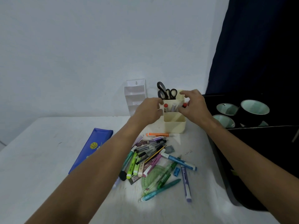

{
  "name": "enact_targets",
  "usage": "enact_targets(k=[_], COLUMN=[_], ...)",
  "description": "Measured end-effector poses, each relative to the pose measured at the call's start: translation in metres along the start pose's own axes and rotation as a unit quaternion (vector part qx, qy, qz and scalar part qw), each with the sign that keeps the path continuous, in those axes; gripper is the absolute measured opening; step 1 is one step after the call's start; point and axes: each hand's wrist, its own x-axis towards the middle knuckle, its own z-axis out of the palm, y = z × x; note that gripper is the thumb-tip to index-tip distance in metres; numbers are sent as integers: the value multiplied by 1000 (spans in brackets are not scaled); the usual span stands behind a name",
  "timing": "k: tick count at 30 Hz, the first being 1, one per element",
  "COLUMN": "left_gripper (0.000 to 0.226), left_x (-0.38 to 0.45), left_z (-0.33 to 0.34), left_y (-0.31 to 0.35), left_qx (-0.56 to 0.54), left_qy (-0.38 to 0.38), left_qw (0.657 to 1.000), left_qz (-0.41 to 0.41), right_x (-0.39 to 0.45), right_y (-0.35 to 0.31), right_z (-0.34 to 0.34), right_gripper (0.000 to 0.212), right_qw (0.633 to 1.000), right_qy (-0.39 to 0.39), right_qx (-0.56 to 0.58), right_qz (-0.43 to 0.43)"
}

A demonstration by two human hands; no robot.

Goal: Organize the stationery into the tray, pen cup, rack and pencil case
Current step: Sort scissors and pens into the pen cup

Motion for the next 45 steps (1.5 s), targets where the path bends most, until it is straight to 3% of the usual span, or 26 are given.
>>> enact_targets(k=[3,7,12,16,23,29,33,36,39,45], left_gripper=[24,21,20,28,21,16,8,11,15,16], left_x=[-16,-43,-69,-82,-88,-88,-86,-82,-76,-59], left_z=[1,3,7,12,12,-2,-20,-35,-47,-72], left_y=[-23,-54,-73,-82,-87,-100,-93,-79,-55,-4], left_qx=[65,112,102,85,47,32,-82,-106,-99,-70], left_qy=[-98,-239,-301,-312,-275,-256,-157,-90,-31,83], left_qw=[992,961,943,942,953,952,965,973,984,993], left_qz=[-36,-80,-96,-89,-121,-165,-194,-185,-146,-40], right_x=[-11,-34,-60,-66,-61,-59,-52,-48,-45,-21], right_y=[-17,-35,-35,-34,-34,-35,-34,-36,-36,-34], right_z=[4,29,76,101,117,116,111,107,99,40], right_gripper=[25,16,25,27,34,20,34,31,26,19], right_qw=[998,964,908,879,869,852,847,837,867,954], right_qy=[-34,-234,-368,-406,-418,-446,-481,-496,-459,-284], right_qx=[2,-37,-125,-170,-171,-210,-171,-165,-122,29], right_qz=[-58,-120,-158,-184,-203,-179,-146,-164,-152,-94])
